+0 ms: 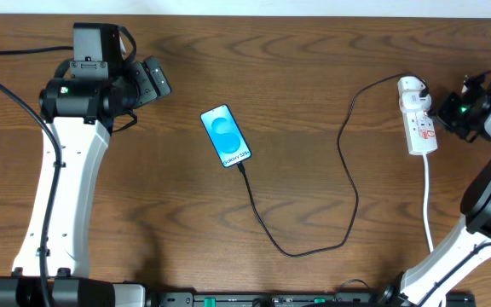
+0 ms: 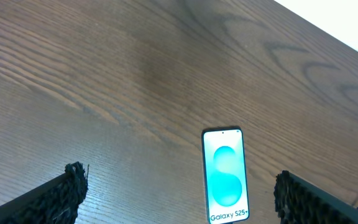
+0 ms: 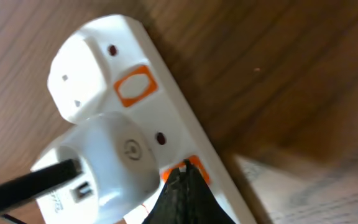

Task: Plug charger to phone and switch on socket
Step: 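Press the orange switch beside the charger with the right gripper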

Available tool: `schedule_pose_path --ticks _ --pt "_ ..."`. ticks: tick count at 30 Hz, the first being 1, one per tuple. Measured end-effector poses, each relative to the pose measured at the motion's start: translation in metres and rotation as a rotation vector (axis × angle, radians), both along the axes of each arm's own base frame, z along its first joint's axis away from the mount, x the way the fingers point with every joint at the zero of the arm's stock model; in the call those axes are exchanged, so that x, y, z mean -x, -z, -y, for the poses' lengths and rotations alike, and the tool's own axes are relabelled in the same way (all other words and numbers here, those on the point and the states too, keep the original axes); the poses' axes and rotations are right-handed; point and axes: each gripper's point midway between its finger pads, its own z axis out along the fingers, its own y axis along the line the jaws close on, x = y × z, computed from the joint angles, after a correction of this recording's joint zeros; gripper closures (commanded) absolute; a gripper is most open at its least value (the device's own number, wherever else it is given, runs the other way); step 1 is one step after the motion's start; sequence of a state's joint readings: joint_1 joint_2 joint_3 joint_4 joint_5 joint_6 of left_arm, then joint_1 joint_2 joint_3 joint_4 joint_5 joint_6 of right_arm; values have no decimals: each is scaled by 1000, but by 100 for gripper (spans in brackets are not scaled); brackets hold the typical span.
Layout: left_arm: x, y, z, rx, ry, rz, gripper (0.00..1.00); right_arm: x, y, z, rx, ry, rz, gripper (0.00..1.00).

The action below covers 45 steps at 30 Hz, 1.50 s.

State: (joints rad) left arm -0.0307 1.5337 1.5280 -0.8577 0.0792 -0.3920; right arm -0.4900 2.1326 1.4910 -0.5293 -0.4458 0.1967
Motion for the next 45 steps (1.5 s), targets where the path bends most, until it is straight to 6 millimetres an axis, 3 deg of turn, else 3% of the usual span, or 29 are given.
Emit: schedule_pose_path --ticks 45 --pt "0 0 0 0 0 0 2 -5 4 -6 96 -52 -38 99"
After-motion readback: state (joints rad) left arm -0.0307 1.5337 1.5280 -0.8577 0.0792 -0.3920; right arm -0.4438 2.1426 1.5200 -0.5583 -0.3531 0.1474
